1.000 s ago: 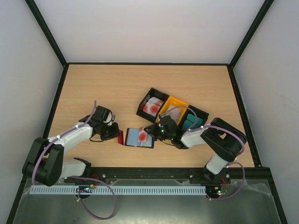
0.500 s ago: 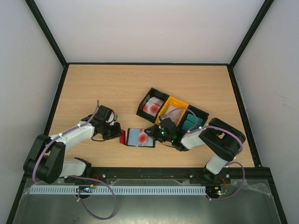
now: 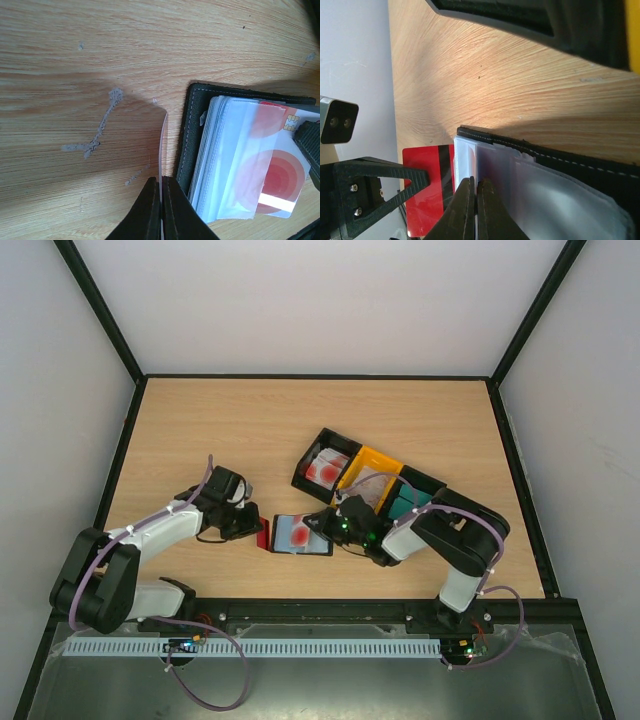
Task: Put the credit cards into the card holder
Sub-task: Insert the credit card into the card holder.
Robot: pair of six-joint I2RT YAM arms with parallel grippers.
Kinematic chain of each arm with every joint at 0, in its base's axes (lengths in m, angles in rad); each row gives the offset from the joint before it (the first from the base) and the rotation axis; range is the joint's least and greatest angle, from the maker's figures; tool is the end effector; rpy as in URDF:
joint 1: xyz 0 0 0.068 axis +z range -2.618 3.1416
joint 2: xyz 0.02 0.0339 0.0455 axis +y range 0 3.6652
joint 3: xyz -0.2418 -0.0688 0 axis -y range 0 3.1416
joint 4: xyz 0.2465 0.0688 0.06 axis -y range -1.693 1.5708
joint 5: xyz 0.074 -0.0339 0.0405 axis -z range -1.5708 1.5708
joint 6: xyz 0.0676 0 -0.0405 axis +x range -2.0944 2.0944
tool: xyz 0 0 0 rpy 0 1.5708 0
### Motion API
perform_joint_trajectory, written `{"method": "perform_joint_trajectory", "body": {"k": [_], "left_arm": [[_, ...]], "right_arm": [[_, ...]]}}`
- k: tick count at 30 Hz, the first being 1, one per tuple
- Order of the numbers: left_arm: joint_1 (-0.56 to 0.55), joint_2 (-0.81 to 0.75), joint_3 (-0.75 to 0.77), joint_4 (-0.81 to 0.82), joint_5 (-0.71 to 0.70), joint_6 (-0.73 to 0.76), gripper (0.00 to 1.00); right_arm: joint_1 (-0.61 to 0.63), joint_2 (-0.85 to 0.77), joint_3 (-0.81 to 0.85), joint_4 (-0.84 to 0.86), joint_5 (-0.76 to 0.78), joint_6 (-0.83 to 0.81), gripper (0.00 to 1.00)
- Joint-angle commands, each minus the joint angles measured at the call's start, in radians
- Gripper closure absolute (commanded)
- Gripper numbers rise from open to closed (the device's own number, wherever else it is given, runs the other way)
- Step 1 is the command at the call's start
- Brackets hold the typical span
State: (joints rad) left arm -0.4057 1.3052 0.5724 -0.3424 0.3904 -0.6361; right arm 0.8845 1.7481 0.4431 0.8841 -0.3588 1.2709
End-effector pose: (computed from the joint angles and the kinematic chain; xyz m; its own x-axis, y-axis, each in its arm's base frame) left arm 0.2148 -0.1203 0.1064 -0.9658 -0.1831 -0.1837 -0.0528 0.8323 -0.5518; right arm 0.1785 0.2553 0.0733 -0.9625 0.2366 -0.1326 -0.0266 0.4040 0.9144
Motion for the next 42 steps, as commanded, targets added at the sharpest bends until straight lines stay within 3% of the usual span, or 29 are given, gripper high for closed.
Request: {"method": "perform_joint_trajectory", "body": {"k": [1, 16, 23, 27, 35, 42], "left_arm": [[-0.007, 0.016, -0.018, -0.021, -0.019, -0.008, 0.97], [-0.011, 0.006, -0.044, 0.001, -0.006, -0.029, 0.97], [-0.015, 0.005, -0.043, 0.001, -0.002, -0.031, 0.97], [-0.015, -0.003, -0.044, 0.0, -0.003, -0.03, 0.97], [-0.015, -0.009, -0.045, -0.001, -0.002, -0.031, 0.97], [-0.023, -0.006, -0.049, 0.004, 0.002, -0.031, 0.97]], "right_arm": [[0.015, 0.061, 0.01, 0.012, -0.012, 0.013, 0.98], [0.078, 0.132, 0.056, 0.036, 0.029, 0.082, 0.95], [0.083, 0.113, 0.08, -0.029, 0.046, 0.079, 0.92], [0.084, 0.053, 0.08, -0.118, 0.09, 0.074, 0.84], [0.093, -0.062, 0.105, -0.346, 0.158, 0.025, 0.5], [0.105, -0.048, 0.176, -0.503, 0.122, -0.03, 0.46]]}}
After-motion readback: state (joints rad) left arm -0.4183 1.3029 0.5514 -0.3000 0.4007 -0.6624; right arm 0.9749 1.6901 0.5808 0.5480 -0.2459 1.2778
